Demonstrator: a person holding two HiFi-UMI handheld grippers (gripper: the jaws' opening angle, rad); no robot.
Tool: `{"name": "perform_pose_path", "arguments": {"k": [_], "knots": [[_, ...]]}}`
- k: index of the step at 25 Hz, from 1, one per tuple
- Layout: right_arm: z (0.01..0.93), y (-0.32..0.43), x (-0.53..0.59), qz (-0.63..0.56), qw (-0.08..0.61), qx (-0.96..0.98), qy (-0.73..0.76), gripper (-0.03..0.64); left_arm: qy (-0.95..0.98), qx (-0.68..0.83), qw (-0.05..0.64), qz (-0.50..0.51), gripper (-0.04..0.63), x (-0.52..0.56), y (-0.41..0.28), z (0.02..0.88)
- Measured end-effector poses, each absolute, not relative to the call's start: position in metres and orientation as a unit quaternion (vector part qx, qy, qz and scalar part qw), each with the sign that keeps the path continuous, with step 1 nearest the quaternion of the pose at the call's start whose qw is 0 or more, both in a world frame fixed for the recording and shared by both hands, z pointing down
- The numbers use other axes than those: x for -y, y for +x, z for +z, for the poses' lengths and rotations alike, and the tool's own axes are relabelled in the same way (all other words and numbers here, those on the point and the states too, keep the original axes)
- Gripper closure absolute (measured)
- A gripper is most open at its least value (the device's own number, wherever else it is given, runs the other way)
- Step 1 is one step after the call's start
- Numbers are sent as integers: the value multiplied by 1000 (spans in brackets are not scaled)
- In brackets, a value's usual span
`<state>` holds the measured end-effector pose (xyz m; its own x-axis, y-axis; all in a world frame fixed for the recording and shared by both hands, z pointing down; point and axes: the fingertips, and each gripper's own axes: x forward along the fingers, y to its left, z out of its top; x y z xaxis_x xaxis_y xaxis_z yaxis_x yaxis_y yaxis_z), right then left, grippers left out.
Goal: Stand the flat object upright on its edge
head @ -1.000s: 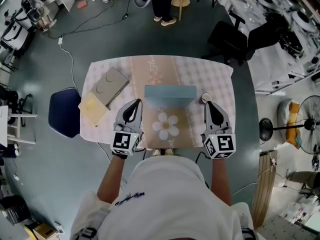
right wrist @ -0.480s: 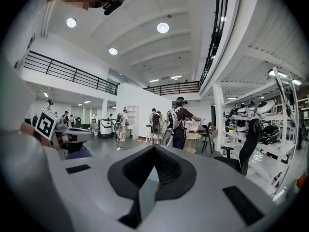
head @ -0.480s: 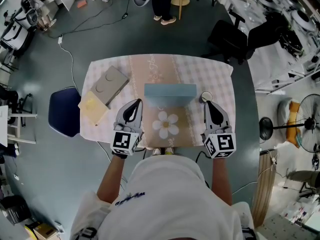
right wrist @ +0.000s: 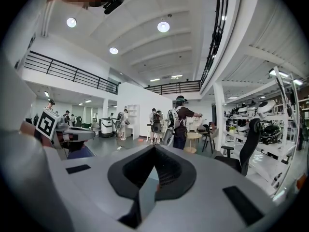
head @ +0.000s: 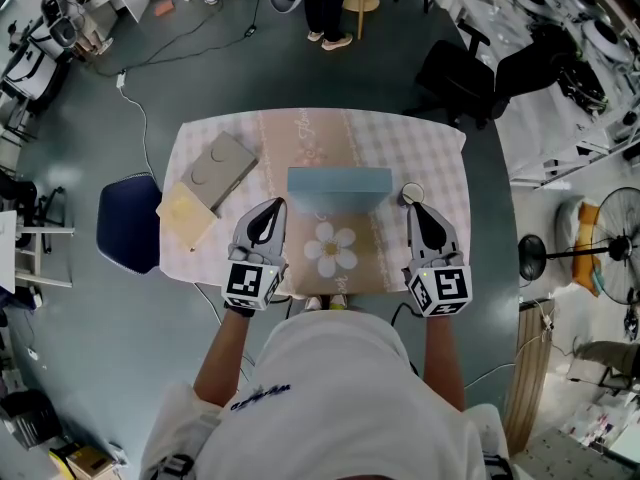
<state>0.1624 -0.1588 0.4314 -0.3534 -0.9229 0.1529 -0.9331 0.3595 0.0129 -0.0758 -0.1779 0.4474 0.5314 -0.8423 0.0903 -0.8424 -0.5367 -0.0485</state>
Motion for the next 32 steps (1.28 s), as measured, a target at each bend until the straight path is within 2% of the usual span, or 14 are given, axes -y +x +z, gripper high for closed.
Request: {"name": "perform_pose_path", "arguments": {"k": [32], "knots": [[448,166,153,54,84,826,555,614,872,486,14,65,594,169,-74,461]]}}
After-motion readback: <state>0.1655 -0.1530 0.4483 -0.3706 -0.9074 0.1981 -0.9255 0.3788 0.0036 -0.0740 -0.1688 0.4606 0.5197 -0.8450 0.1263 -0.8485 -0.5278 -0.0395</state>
